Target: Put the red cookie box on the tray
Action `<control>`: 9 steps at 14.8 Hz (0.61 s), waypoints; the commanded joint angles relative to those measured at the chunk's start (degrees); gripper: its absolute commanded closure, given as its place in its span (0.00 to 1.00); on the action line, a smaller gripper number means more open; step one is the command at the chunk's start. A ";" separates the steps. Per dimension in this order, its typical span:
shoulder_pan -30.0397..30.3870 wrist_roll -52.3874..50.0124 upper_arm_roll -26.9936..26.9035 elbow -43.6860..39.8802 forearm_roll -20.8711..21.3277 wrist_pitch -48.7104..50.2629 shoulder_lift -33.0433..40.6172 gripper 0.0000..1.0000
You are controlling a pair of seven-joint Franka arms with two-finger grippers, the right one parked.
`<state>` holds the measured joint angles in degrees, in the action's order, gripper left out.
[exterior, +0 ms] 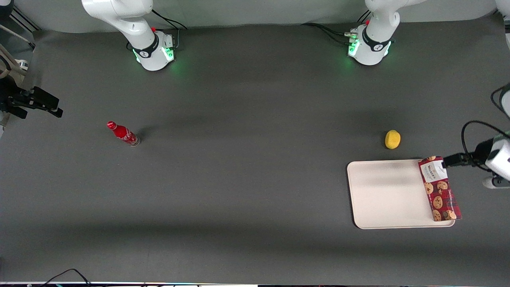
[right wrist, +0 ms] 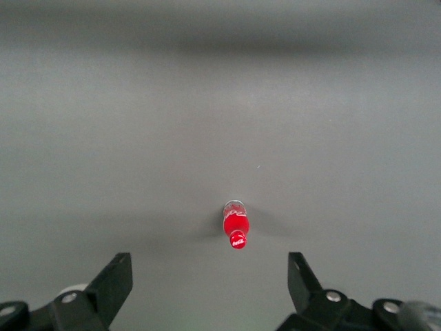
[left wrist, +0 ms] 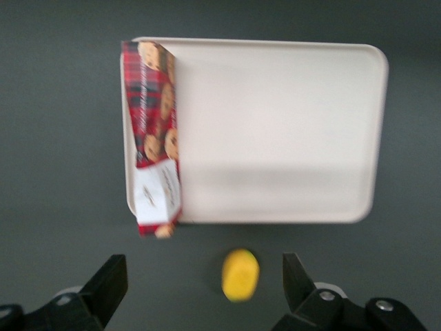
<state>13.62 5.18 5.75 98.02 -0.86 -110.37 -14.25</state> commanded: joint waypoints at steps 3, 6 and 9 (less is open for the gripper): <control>-0.26 -4.12 5.06 4.37 1.04 14.28 17.74 0.00; 0.18 -4.03 5.94 4.28 0.95 19.13 22.85 0.00; 0.26 -4.03 6.03 3.84 0.78 22.12 24.27 0.00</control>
<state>13.36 1.65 11.36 100.35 -0.55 -89.88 8.07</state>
